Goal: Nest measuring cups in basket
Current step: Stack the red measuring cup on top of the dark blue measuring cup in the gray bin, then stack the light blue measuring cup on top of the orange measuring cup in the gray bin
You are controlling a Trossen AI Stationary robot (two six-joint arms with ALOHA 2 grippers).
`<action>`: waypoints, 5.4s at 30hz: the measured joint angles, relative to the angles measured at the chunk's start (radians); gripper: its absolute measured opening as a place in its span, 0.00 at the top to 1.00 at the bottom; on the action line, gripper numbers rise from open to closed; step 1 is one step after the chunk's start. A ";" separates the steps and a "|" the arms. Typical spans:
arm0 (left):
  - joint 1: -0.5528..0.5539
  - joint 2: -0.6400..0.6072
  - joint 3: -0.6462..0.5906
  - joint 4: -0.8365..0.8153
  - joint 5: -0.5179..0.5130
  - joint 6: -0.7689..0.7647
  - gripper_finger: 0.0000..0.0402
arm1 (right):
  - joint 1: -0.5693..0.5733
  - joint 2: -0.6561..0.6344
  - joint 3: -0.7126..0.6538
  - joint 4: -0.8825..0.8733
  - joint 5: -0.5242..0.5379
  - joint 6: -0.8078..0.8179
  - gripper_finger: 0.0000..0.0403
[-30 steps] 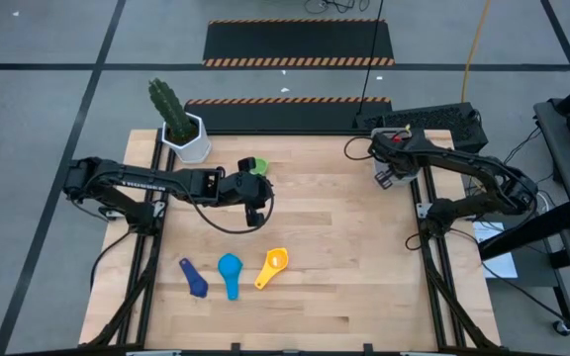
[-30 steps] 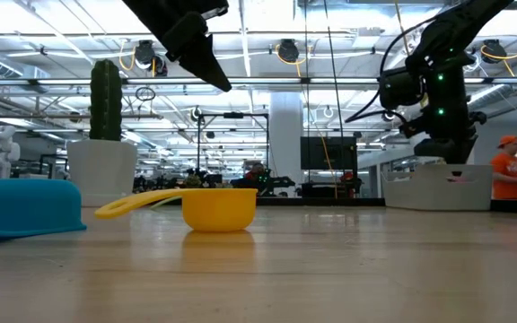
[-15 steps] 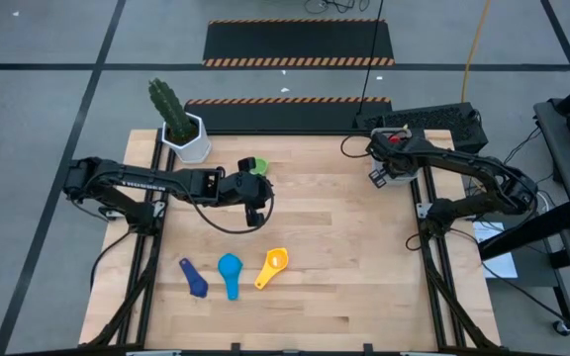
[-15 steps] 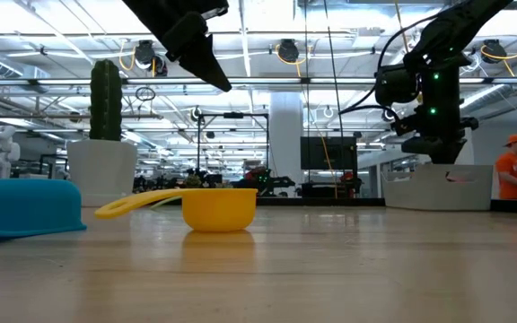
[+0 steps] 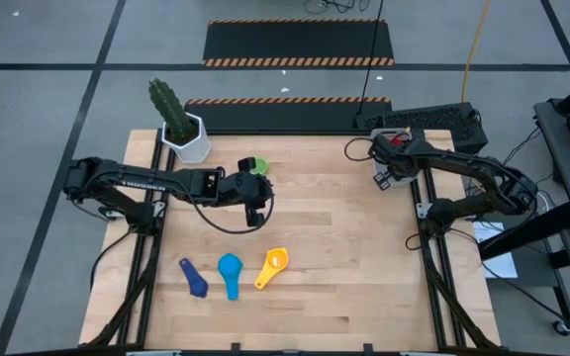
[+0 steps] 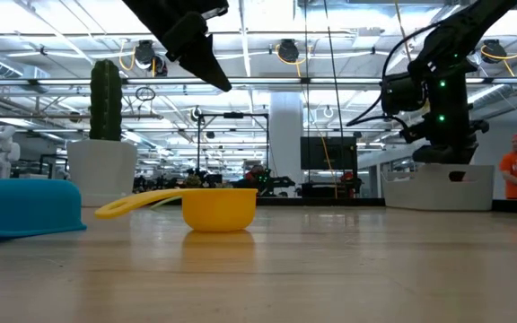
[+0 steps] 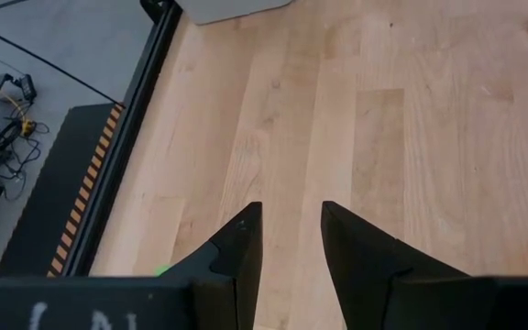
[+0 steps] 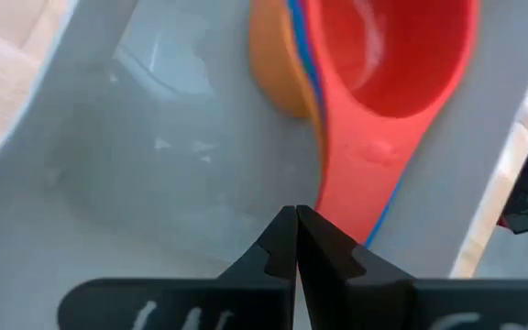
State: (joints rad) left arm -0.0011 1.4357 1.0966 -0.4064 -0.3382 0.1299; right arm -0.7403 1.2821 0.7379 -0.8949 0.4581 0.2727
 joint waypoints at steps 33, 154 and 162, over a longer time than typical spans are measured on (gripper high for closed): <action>0.001 0.000 0.000 0.068 0.000 0.022 0.71 | 0.164 -0.200 0.003 0.185 0.037 0.009 1.00; -0.948 0.626 0.351 -0.415 -0.315 -0.890 0.48 | 0.925 -0.195 -0.040 0.816 0.013 0.050 1.00; -0.947 0.626 0.317 -0.530 -0.309 -0.975 0.51 | 0.925 -0.195 -0.040 0.816 0.013 0.029 1.00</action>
State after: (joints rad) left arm -0.9485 2.0613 1.4138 -0.9362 -0.6468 -0.8450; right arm 0.1852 1.0870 0.6975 -0.0784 0.4709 0.3022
